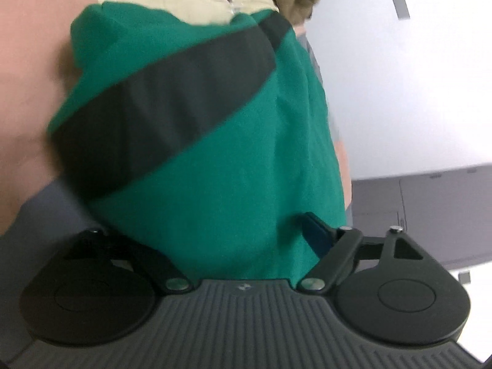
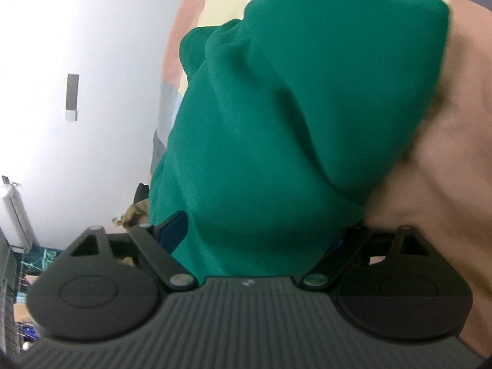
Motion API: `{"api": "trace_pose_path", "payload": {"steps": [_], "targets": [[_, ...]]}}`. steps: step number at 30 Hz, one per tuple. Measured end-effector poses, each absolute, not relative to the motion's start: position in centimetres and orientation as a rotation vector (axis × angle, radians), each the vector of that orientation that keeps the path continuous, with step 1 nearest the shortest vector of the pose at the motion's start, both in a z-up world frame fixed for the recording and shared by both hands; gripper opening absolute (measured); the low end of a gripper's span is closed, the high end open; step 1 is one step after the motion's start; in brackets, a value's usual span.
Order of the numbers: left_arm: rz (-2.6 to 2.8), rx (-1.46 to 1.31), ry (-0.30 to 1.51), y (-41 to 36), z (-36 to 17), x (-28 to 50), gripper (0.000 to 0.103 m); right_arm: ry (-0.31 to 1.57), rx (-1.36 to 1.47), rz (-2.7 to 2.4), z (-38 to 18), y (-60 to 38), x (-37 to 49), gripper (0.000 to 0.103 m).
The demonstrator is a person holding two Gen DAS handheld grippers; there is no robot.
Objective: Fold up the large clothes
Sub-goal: 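Grasp the folded hoodie with both tools and lift it up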
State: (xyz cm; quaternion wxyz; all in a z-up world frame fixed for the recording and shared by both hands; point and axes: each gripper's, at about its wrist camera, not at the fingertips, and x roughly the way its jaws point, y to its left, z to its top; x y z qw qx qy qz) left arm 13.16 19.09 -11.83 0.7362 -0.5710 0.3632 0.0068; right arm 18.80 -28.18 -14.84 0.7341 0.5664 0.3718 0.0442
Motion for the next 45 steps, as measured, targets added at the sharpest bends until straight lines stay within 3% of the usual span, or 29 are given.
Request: {"api": "trace_pose_path", "payload": {"steps": [2, 3, 5, 7, 11, 16, 25, 29, 32, 35, 37, 45], "targets": [[0.015, -1.234, 0.792, 18.9, -11.9, 13.4, 0.068, 0.814, 1.221, 0.106, -14.9, -28.2, 19.5, 0.090], [0.015, -1.211, 0.783, 18.7, -11.6, 13.4, 0.064, 0.812, 1.204, 0.106, -14.9, -28.2, 19.8, 0.086], [0.021, -1.159, 0.779, 18.3, -10.8, 13.1, 0.044, 0.818, 1.150, 0.116, -14.4, -28.4, 20.3, 0.078], [0.015, -1.104, 0.764, 17.9, -9.8, 12.9, 0.033, 0.819, 1.088, 0.133, -13.6, -28.2, 20.4, 0.063], [-0.003, -1.041, 0.718, 17.0, -8.1, 11.7, 0.023, 0.776, 1.017, 0.179, -11.5, -27.9, 20.2, 0.044], [-0.037, -0.970, 0.663, 16.8, -4.7, 9.6, 0.021, 0.695, 0.920, 0.237, -8.3, -28.2, 18.3, 0.037], [-0.082, -0.889, 0.666, 16.8, -0.3, 3.8, 0.021, 0.674, 0.889, 0.290, -5.3, -29.5, 12.3, 0.037], [-0.082, -0.890, 0.693, 17.0, -0.9, 2.7, 0.023, 0.683, 0.874, 0.297, -5.1, -29.7, 10.3, 0.037], [-0.080, -0.895, 0.745, 17.1, -1.7, 3.2, 0.031, 0.742, 0.898, 0.268, -6.2, -29.9, 10.3, 0.044], [-0.099, -0.942, 0.776, 17.5, -2.4, 3.8, 0.050, 0.767, 0.952, 0.280, -6.8, -30.3, 10.9, 0.058], [-0.114, -0.948, 0.758, 17.7, -2.3, 3.9, 0.052, 0.752, 0.962, 0.304, -6.4, -30.6, 10.5, 0.067], [-0.199, -0.965, 0.627, 18.4, -0.7, 3.4, 0.053, 0.613, 0.834, 0.350, -3.4, -29.8, 9.9, 0.067]]}}
